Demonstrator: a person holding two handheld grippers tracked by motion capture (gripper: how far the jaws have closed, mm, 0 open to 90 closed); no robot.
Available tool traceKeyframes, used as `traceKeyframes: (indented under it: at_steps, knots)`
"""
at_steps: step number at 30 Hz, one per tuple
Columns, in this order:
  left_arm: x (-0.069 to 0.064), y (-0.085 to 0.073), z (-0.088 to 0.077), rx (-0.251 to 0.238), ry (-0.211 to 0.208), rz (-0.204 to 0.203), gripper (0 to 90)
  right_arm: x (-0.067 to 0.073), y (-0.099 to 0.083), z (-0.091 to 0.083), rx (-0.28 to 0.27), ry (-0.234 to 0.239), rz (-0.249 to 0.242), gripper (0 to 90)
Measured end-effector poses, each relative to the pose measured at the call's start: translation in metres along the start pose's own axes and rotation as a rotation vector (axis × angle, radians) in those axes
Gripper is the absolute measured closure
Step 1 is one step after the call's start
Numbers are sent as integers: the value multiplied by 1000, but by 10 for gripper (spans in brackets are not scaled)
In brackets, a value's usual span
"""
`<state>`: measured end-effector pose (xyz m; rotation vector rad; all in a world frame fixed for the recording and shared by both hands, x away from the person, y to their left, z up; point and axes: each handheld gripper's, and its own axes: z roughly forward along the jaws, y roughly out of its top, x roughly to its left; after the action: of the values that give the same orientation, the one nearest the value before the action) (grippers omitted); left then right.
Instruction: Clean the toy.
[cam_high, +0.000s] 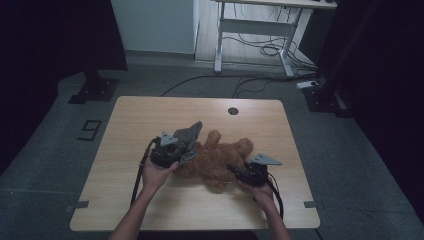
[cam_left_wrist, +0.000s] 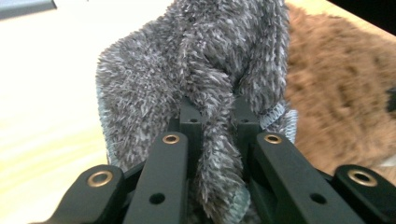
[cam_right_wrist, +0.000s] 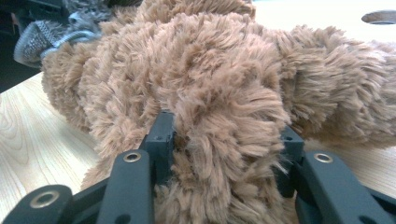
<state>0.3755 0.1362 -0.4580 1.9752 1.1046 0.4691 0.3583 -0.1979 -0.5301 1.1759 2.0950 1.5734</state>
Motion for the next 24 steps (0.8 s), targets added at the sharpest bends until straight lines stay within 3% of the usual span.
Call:
traceKeyframes:
  at_steps: [5,7,9,11,13,15,19,22,24]
  knots:
    - [19,-16,6,40,42,-42,802,2,0,0,1,-11,-6,547]
    - [25,-27,11,82,62,-53,803,1,0,0,1,-9,-2,547]
    - [32,-43,20,124,37,-94,804,0,0,0,1,-8,0,548]
    - [36,-55,24,119,-1,-142,804,0,0,0,2,-8,-1,548]
    - [37,-60,24,112,-10,-151,804,0,-1,0,-1,-7,2,548]
    - [38,-56,20,107,-9,-146,802,0,-1,0,-3,-7,2,549]
    - [38,-34,-3,44,-6,-122,799,-1,-2,-1,-2,-4,7,549]
    - [29,-9,-18,-8,-19,-81,797,-1,-2,-1,-2,-4,7,549]
    - [18,7,-25,-43,-51,-61,797,-1,-2,-1,-4,-3,10,548]
